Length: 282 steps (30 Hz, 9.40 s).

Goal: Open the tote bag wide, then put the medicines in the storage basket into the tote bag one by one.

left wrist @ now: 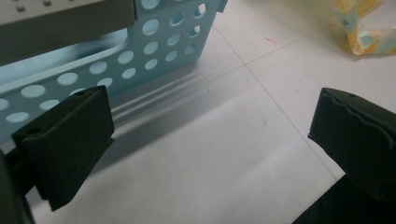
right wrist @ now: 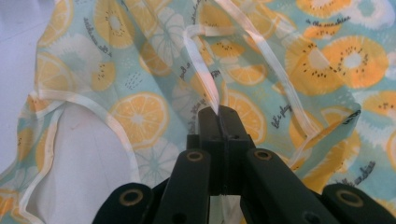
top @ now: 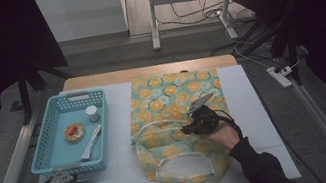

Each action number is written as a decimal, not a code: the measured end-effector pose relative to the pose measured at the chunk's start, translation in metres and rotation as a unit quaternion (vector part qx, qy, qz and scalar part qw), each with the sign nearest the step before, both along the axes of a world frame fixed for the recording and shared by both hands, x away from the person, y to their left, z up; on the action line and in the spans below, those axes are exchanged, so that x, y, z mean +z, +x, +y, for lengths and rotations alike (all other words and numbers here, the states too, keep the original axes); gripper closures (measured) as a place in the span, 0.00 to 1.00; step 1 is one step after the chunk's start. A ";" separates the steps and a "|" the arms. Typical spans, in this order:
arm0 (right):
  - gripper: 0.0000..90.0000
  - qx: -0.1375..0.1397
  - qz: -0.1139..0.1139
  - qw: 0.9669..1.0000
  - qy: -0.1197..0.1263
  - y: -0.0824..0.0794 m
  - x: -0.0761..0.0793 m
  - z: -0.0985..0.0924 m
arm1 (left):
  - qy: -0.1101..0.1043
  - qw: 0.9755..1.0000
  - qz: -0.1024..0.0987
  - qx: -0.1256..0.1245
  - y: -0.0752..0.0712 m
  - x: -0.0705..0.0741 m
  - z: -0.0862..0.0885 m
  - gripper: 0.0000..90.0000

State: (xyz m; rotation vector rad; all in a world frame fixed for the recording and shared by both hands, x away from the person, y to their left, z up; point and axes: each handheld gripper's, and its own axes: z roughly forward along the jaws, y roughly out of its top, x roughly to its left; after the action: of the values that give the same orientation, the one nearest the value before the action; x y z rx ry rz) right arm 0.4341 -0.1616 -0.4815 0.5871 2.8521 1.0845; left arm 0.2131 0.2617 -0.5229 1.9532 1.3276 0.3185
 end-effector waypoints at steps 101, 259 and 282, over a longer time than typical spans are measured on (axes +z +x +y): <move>1.00 -0.020 -0.038 0.995 0.095 0.049 0.095 0.034 | -0.053 0.998 -0.021 -0.011 -0.002 0.007 0.016 0.00; 1.00 -0.021 -0.046 0.995 0.087 0.054 0.082 0.034 | 0.096 0.983 0.147 0.058 0.205 0.024 0.071 0.23; 1.00 -0.029 -0.050 0.994 0.088 0.058 0.079 0.034 | 0.062 0.994 0.093 -0.008 0.177 0.059 0.055 0.23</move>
State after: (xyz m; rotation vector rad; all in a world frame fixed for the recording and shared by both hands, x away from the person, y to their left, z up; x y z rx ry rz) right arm 0.4920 -0.1277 -0.4021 0.6019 2.6570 1.3244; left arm 0.3904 0.3165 -0.4639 2.1390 1.4381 0.2196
